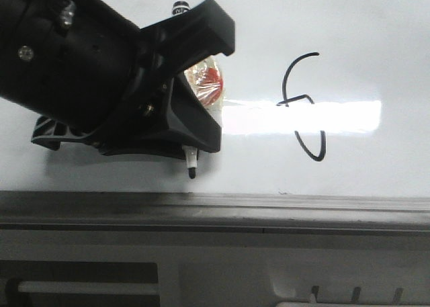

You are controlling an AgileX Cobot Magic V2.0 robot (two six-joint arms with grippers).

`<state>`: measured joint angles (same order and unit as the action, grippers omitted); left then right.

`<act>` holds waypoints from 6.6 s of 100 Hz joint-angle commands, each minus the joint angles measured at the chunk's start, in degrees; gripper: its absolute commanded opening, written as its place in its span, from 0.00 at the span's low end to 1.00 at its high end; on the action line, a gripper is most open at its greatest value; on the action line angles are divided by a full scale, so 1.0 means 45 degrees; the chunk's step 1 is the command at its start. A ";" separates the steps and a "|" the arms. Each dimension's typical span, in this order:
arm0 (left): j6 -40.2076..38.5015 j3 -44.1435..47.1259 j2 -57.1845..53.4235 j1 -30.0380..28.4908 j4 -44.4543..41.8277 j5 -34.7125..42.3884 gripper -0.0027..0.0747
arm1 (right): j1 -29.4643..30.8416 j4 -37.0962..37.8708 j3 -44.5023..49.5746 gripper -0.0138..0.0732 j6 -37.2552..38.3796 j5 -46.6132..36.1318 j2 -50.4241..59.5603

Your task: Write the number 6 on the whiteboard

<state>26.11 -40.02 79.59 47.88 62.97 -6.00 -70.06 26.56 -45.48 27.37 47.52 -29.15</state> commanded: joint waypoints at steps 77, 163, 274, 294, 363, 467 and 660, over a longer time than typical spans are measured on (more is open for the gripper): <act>-0.0076 -0.0291 0.0325 -0.0602 -0.0058 0.3039 0.86 | 0.0102 0.0525 -0.0313 0.09 0.0012 -0.0910 -0.0093; 0.1579 -0.0370 -0.2536 -0.0602 -0.0192 0.3605 0.09 | 0.0102 0.0525 -0.0313 0.09 0.0012 -0.1196 -0.0093; 0.2913 0.4187 -1.2748 -0.0577 -0.3411 -0.1353 0.01 | 0.0102 0.5206 0.3122 0.09 0.2149 -0.2354 0.1220; 0.2913 0.4187 -1.2748 -0.0577 -0.3411 -0.1353 0.01 | 0.0102 0.5206 0.3122 0.09 0.2149 -0.2354 0.1220; -0.5210 0.9389 -1.7017 -0.6128 -1.3497 0.2180 0.01 | 0.0102 0.5229 0.3122 0.09 0.2149 -0.2324 0.1220; -0.5240 0.9513 -1.8149 -0.6971 -1.3294 -0.2124 0.01 | 0.0102 0.5229 0.3122 0.09 0.2149 -0.2324 0.1220; -0.5240 0.9513 -1.8149 -0.6971 -1.3294 -0.2102 0.01 | 1.5569 -0.2713 1.0641 0.09 -0.1778 -0.6932 0.6850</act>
<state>3.18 0.32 -0.34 16.58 2.82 -18.74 -0.39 14.30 0.84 19.86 17.79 0.57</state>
